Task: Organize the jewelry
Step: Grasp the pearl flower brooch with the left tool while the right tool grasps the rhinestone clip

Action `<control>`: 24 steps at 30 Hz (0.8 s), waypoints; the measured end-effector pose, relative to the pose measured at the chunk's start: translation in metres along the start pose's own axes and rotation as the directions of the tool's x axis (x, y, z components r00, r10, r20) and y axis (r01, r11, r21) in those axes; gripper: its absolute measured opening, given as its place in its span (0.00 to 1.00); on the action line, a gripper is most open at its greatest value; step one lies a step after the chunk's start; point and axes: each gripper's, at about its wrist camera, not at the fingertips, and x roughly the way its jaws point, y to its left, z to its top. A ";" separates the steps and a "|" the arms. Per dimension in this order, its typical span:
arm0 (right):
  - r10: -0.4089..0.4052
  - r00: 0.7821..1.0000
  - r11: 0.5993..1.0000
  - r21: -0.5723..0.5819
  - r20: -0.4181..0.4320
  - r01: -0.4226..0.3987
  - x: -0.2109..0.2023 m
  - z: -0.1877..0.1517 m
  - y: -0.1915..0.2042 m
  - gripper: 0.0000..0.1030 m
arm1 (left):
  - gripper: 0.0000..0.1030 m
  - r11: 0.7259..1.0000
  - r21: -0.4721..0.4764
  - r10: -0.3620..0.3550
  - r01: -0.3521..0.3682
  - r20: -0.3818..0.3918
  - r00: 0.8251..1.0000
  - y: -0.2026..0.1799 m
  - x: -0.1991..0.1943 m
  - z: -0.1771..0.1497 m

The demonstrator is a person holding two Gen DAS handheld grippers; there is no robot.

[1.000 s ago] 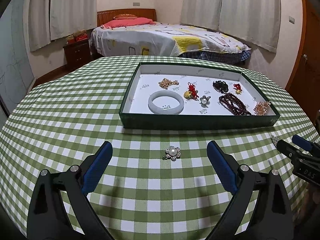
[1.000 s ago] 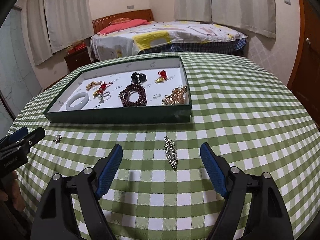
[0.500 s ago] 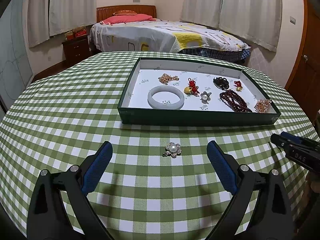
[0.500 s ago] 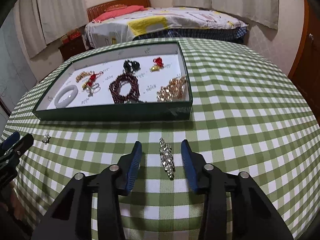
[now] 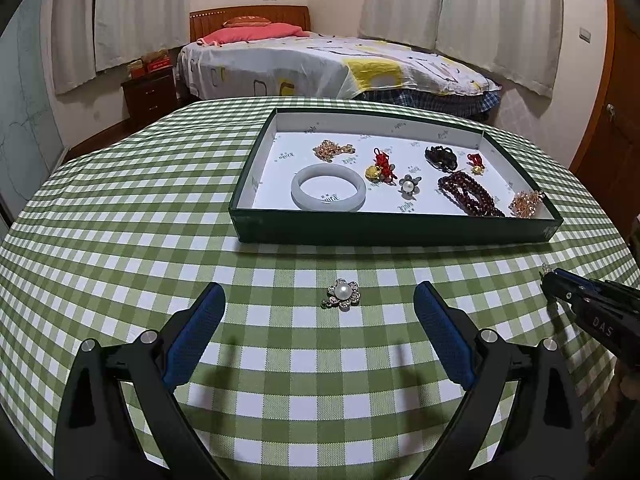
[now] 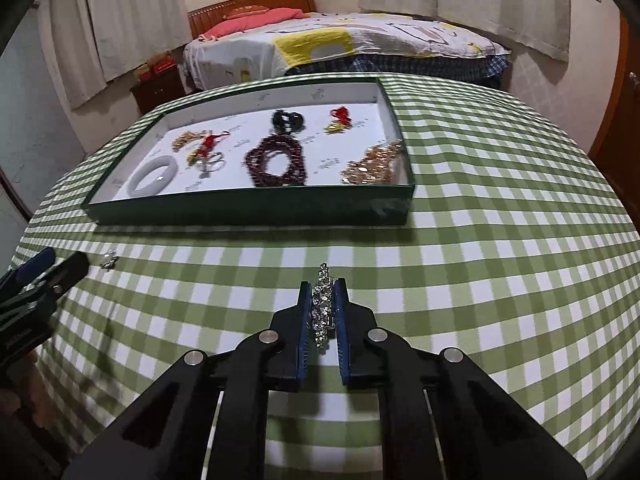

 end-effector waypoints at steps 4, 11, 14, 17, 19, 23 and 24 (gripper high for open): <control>0.026 1.000 0.999 -0.023 0.014 -0.026 -0.005 0.000 0.009 0.12 | 0.90 1.000 0.011 0.007 -0.007 -0.015 1.000 -0.001 0.004 0.001; 0.067 0.998 0.997 -0.035 0.022 -0.066 -0.007 0.000 0.016 0.12 | 0.72 1.000 0.013 -0.001 0.002 -0.076 0.997 -0.001 0.023 0.007; 0.077 0.997 0.997 -0.029 0.018 -0.076 -0.006 0.000 0.015 0.12 | 0.62 1.000 0.006 -0.007 0.008 -0.105 0.994 -0.001 0.031 0.007; 0.085 0.996 0.996 -0.023 0.013 -0.085 -0.004 0.000 0.014 0.12 | 0.56 1.000 0.004 -0.019 0.020 -0.130 0.991 -0.001 0.036 0.006; 0.092 0.996 0.996 -0.019 0.008 -0.091 -0.002 -0.001 0.014 0.12 | 0.55 1.000 0.011 -0.024 0.025 -0.131 0.991 -0.002 0.037 0.006; 0.094 0.996 0.995 -0.021 0.001 -0.094 0.001 -0.002 0.016 0.12 | 0.53 0.999 0.018 -0.026 0.029 -0.131 0.991 -0.003 0.038 0.007; 0.095 0.995 0.995 -0.022 -0.002 -0.095 0.002 -0.002 0.016 0.12 | 0.51 0.999 0.021 -0.026 0.029 -0.131 0.991 -0.004 0.038 0.007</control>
